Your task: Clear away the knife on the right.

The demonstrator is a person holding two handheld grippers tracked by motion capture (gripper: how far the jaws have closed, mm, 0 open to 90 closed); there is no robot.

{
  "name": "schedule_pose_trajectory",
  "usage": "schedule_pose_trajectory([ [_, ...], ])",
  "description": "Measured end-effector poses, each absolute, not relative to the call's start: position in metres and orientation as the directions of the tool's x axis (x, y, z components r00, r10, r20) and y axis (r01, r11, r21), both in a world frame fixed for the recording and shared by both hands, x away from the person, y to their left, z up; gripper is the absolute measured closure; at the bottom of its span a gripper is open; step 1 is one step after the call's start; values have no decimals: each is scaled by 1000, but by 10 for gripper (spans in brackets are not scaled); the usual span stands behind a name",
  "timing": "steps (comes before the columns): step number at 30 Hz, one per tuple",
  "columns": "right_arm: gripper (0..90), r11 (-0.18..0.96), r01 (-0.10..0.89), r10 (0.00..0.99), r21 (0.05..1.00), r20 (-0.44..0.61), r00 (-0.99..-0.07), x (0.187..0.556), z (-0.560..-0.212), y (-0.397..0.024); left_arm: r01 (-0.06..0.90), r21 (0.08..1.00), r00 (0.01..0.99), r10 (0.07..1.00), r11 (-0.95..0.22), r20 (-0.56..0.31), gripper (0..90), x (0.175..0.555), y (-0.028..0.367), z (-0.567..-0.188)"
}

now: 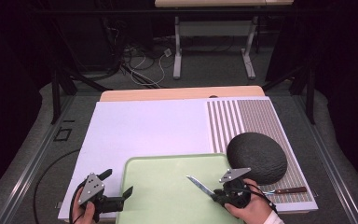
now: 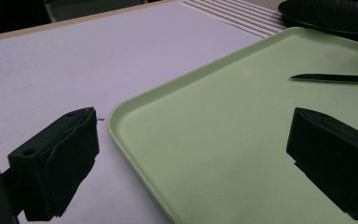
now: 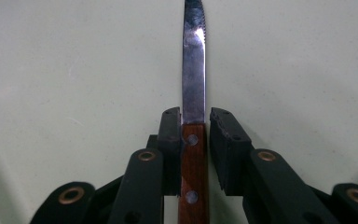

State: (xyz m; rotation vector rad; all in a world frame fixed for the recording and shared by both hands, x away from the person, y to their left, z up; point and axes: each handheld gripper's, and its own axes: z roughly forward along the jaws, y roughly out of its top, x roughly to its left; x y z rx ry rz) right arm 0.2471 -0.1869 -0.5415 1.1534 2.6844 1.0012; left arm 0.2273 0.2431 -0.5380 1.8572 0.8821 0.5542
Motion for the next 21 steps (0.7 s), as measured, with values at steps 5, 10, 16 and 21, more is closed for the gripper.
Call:
schedule_pose_trajectory([
  [5,706,518,612,659,598,178,-731,246,-538,-188,336,905,633,774,-261,-12,28,227,243,-538],
  [10,767,514,577,659,635,137,-739,245,-538,-187,332,905,633,774,-267,-4,27,227,243,-538],
  [16,900,482,539,648,691,134,-750,244,-534,-186,334,905,635,772,-264,-10,27,227,243,-538],
  [21,900,507,526,620,683,135,-773,244,-536,-182,331,905,637,771,-268,-4,27,227,243,-538],
])
